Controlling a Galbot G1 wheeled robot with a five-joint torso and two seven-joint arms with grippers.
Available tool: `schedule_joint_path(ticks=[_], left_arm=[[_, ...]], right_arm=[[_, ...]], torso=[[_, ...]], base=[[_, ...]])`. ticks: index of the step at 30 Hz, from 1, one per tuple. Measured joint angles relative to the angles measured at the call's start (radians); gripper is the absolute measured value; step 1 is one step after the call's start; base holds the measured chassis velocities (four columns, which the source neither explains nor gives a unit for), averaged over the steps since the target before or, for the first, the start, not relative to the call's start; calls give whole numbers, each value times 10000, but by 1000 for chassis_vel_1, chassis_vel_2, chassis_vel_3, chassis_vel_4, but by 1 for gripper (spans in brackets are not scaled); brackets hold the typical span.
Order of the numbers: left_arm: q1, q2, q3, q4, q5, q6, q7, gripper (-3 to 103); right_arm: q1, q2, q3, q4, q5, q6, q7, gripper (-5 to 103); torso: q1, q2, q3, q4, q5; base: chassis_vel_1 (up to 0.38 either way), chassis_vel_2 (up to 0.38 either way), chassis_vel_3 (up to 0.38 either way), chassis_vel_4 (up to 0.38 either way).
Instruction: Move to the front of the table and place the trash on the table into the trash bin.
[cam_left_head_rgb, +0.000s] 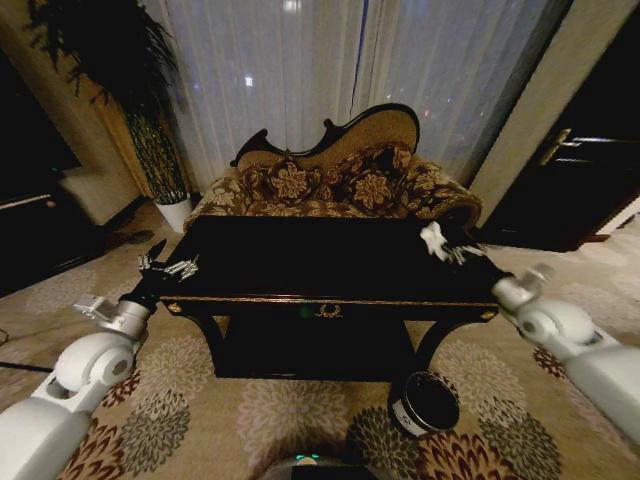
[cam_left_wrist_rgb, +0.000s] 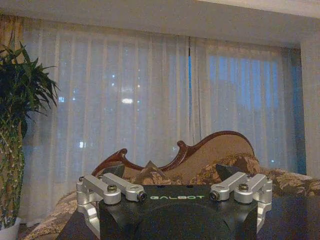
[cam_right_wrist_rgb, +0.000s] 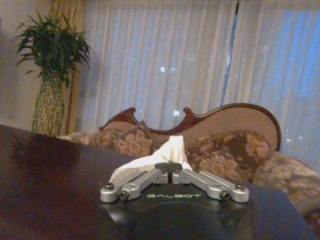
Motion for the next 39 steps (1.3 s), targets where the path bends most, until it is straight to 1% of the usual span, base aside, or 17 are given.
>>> schedule_joint_path(ticks=[2,4,5,7,9,10,13,19,21,25,28,29,30,32,34,37,39], left_arm=[[0,0,-1,1,0,-1,-7,100],[0,0,-1,0,0,-1,-1,100],[0,0,-1,0,0,-1,-1,100],[0,0,0,0,0,-1,0,100],[0,0,-1,0,0,-1,-3,100],[0,0,-1,0,0,-1,-3,100],[0,0,-1,0,0,-1,-2,100],[0,0,-1,0,0,-1,-2,100],[0,0,-1,1,0,-1,-2,100],[0,0,-1,0,0,-1,-2,100],[0,0,-1,0,0,-1,-3,100],[0,0,-1,1,0,-1,-1,100],[0,0,-1,1,0,-1,-1,100],[0,0,0,0,0,0,-1,100],[0,0,-1,0,0,-1,-1,100],[0,0,0,0,1,-1,-1,100],[0,0,-1,1,0,-1,-2,100]], right_arm=[[-1079,463,816,10,-114,314,-264,0],[-1650,763,1217,37,-112,436,-298,0],[-1650,763,1217,37,-112,436,-298,0],[-2485,1213,1731,59,-204,678,-455,0],[-2963,1496,1931,99,-347,866,-661,0],[-2963,1496,1931,99,-347,866,-661,0],[-3463,2131,2178,151,-420,1112,-981,0],[-3686,2684,2250,-46,-531,1340,-1202,0],[-3722,3020,2128,-345,-725,1507,-1325,0],[-3648,3310,1847,-801,-1085,1730,-1447,0],[-3393,3614,1364,-1487,-1542,1990,-1538,0],[-3176,3785,1061,-1973,-1920,2150,-1543,0],[-3176,3785,1061,-1973,-1920,2150,-1543,0],[-2847,3973,662,-2597,-2470,2374,-1576,0],[-2743,4027,540,-2781,-2602,2432,-1584,0],[-2120,4285,-86,-3701,-3231,2726,-1586,0],[-2002,4325,-203,-3865,-3305,2756,-1579,0]], torso=[[0,0,0,0,2],[0,1,0,0,4],[0,1,0,0,4],[-1,1,-1,2,1],[-1,1,-1,0,4],[-1,1,-1,0,4],[-1,0,0,-1,2],[-1,0,0,3,1],[-1,0,1,1,0],[0,0,1,1,0],[0,1,0,0,2],[0,1,1,1,0],[0,1,1,1,0],[0,0,0,1,3],[1,0,1,0,3],[0,0,0,1,2],[0,0,0,1,2]], base=[[0,0,0,0],[0,0,0,0],[0,0,0,0],[0,0,0,0],[0,0,0,0],[0,0,0,0],[0,0,0,0],[0,0,0,0],[0,0,0,0],[0,0,0,0],[0,0,0,0],[0,0,0,0],[0,0,0,0],[0,0,0,0],[0,0,0,0],[0,0,0,0],[0,0,0,0]])
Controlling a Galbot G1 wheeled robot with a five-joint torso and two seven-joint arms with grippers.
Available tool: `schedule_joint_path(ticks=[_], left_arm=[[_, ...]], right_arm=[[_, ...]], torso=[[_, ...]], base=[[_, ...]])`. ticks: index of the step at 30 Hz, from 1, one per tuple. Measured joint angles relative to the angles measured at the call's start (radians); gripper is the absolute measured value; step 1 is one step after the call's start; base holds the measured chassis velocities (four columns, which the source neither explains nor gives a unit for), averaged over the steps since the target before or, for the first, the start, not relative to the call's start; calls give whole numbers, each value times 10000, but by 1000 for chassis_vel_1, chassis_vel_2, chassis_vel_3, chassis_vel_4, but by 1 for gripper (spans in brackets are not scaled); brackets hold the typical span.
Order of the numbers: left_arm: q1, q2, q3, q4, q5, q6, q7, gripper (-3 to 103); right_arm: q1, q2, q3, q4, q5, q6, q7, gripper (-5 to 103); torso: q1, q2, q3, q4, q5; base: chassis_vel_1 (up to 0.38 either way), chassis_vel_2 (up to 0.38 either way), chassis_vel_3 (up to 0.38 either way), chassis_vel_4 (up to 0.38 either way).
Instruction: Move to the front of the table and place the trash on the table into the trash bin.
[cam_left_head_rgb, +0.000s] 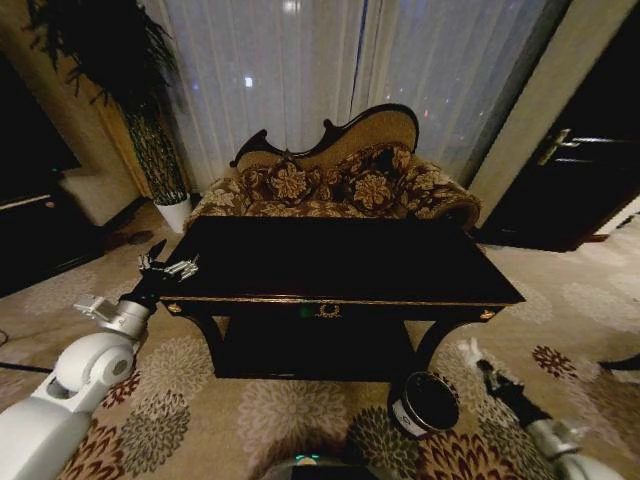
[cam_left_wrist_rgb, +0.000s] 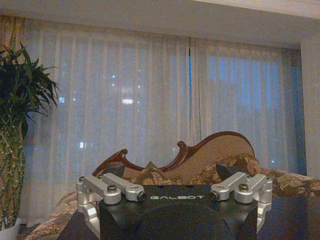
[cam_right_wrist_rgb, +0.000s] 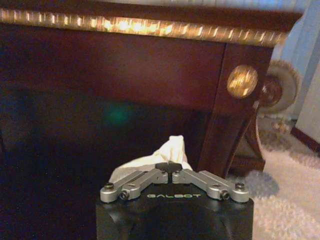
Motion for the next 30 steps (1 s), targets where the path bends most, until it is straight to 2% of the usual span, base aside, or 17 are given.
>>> schedule_joint_path(ticks=[6,17,30], left_arm=[[0,0,0,0,0,0,0,100],[0,0,0,0,0,0,0,100],[0,0,0,0,0,0,0,100]], right_arm=[[1322,348,-1132,-2068,-800,374,219,0],[3037,716,-2189,-4994,-1447,878,276,0],[4263,1066,-2678,-6675,-1780,998,480,0]], torso=[[1,-2,1,2,0],[1,-2,1,0,0],[2,-2,1,0,0]], base=[[0,0,0,0],[0,0,0,0],[0,0,0,0]])
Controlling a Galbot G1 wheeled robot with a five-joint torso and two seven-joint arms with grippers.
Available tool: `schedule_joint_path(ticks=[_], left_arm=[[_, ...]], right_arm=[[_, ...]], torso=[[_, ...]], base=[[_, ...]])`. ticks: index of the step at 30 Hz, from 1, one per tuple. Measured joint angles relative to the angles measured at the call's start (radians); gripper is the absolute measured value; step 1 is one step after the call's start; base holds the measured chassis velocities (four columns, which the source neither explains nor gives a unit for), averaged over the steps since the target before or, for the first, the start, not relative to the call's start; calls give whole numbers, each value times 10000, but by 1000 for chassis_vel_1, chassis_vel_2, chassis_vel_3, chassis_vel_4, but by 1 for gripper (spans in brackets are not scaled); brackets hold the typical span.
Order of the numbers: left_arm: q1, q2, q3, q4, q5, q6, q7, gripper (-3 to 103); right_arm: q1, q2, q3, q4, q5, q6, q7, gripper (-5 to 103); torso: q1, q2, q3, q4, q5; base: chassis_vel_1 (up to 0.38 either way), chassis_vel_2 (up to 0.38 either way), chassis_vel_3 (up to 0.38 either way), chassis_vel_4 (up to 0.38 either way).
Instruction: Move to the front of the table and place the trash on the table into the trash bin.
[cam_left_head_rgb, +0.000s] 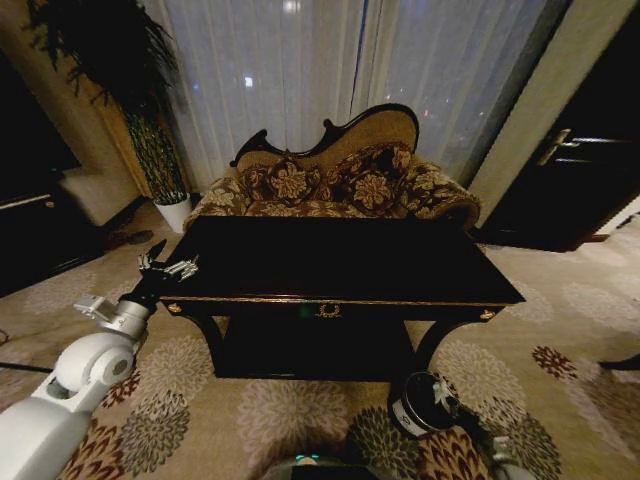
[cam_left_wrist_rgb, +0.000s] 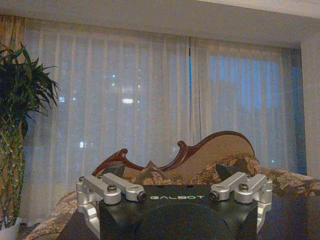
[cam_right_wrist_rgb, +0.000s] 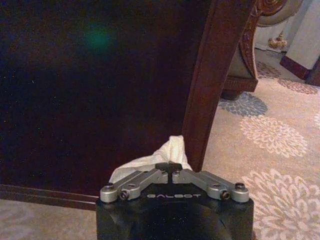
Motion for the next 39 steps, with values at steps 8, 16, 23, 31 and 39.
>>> schedule_joint_path(ticks=[8,16,23,31,39], left_arm=[[0,0,1,0,0,0,0,100],[-1,0,0,0,0,0,0,100],[0,0,0,0,0,0,0,100],[0,0,0,0,0,0,0,100],[0,0,0,0,0,0,1,100]], right_arm=[[281,5,-128,-303,-37,2,1,0],[262,11,-184,-382,-123,2,-5,27],[135,-47,-182,-126,22,-49,50,54],[-513,-122,143,618,216,-143,138,81],[-2815,15,1816,3288,1131,-376,-556,100]], torso=[[0,0,0,0,-1],[-1,0,0,0,0],[-1,1,0,0,0],[0,2,-1,2,1],[-1,3,-2,1,3]], base=[[0,0,0,0],[0,0,0,0],[0,0,0,0],[0,0,0,0],[0,0,0,0]])
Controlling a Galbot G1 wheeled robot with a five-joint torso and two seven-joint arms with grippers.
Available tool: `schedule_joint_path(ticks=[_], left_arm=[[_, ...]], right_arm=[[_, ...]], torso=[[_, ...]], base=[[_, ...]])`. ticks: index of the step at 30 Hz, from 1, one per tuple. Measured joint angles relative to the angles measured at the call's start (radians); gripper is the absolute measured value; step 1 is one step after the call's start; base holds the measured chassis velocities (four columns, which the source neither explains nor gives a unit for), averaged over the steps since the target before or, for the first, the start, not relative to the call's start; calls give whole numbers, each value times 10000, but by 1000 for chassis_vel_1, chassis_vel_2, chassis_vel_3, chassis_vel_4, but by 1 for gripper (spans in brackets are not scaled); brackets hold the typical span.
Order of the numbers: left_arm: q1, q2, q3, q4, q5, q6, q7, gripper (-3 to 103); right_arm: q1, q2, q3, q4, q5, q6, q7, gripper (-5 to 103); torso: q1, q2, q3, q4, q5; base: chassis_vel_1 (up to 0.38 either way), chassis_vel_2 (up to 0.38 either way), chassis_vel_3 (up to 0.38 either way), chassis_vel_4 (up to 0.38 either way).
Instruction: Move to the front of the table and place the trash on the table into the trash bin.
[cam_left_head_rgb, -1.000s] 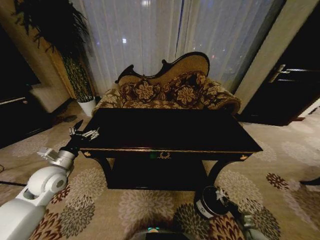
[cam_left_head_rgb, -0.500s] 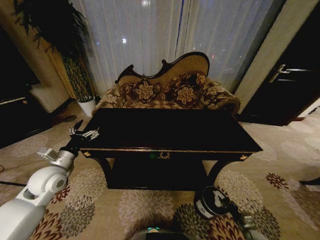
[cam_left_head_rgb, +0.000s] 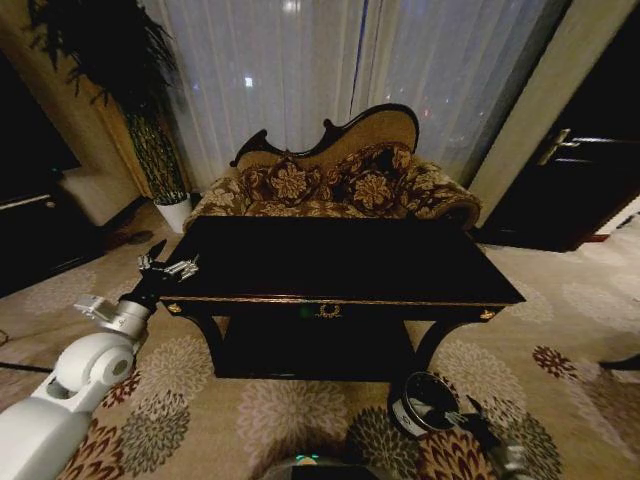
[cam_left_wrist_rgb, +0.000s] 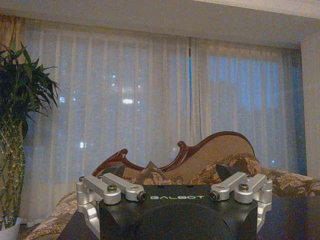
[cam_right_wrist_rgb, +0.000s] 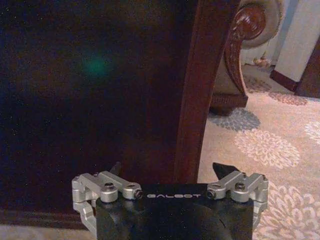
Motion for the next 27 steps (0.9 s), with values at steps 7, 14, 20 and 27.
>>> schedule_joint_path(ticks=[7,14,20,27], left_arm=[[0,-1,0,0,0,0,-1,100],[0,0,0,0,0,0,-1,100],[0,0,0,0,0,0,0,100],[0,0,0,0,0,0,0,100]], right_arm=[[-1823,516,1385,2346,707,-42,-231,100],[-3533,1216,2725,4963,1449,-162,-141,100],[-4333,1537,3623,6725,2105,-264,-120,100],[-4592,1605,4283,8520,2446,-673,718,100]], torso=[[0,1,0,-2,-2],[-1,0,0,-3,-3],[0,0,0,-1,-4],[0,0,1,0,-4]], base=[[0,0,0,0],[0,0,0,0],[0,0,0,0],[0,0,0,0]])
